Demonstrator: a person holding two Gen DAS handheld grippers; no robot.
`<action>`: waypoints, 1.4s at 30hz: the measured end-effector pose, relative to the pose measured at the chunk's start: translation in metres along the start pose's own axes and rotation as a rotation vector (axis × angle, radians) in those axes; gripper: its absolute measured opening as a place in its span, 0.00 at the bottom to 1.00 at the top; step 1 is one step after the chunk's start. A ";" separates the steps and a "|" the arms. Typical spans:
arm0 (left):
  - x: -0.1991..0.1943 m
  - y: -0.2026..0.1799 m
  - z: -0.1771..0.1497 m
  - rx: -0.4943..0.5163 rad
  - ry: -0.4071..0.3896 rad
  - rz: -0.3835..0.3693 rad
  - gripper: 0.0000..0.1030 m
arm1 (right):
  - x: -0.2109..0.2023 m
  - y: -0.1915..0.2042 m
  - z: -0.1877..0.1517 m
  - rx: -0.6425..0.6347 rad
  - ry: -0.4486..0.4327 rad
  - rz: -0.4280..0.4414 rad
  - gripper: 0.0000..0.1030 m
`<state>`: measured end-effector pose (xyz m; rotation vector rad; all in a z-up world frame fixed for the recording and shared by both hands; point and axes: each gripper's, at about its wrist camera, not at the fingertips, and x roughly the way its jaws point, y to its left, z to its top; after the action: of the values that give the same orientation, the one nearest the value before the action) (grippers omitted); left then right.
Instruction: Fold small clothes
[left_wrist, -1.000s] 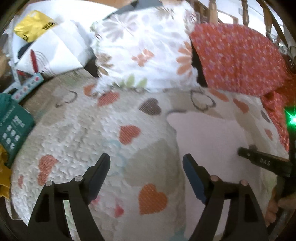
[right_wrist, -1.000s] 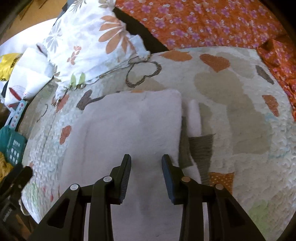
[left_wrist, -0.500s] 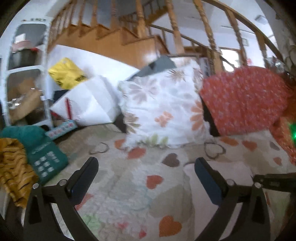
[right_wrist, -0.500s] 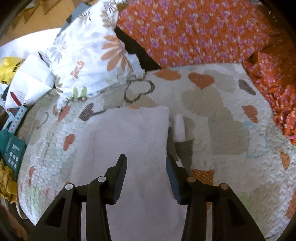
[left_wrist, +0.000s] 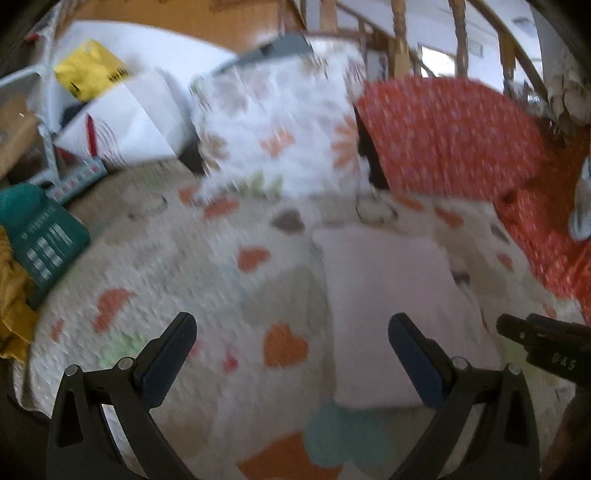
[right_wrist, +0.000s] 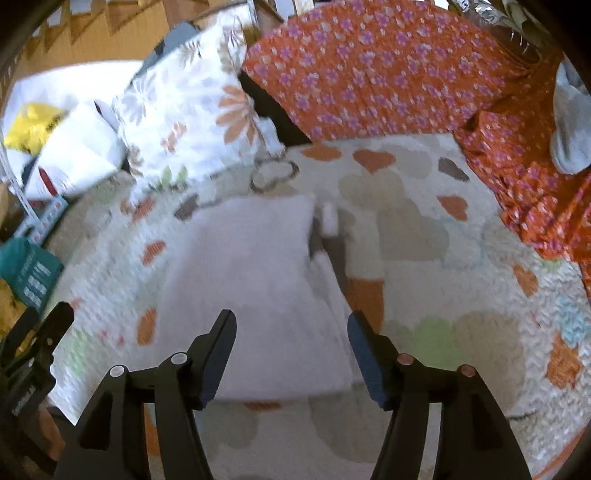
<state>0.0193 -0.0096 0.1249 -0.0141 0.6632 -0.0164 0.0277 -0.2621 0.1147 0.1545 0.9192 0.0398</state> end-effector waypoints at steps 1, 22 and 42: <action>0.004 -0.001 -0.003 -0.002 0.019 -0.011 1.00 | 0.004 0.000 -0.003 -0.008 0.014 -0.006 0.65; 0.071 0.010 -0.033 0.027 0.245 -0.033 1.00 | 0.055 0.007 -0.020 -0.089 0.130 -0.069 0.69; 0.079 0.028 -0.042 -0.018 0.312 -0.047 1.00 | 0.064 0.042 -0.026 -0.230 0.118 -0.101 0.71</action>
<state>0.0559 0.0163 0.0428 -0.0451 0.9744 -0.0594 0.0473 -0.2114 0.0546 -0.1089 1.0314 0.0608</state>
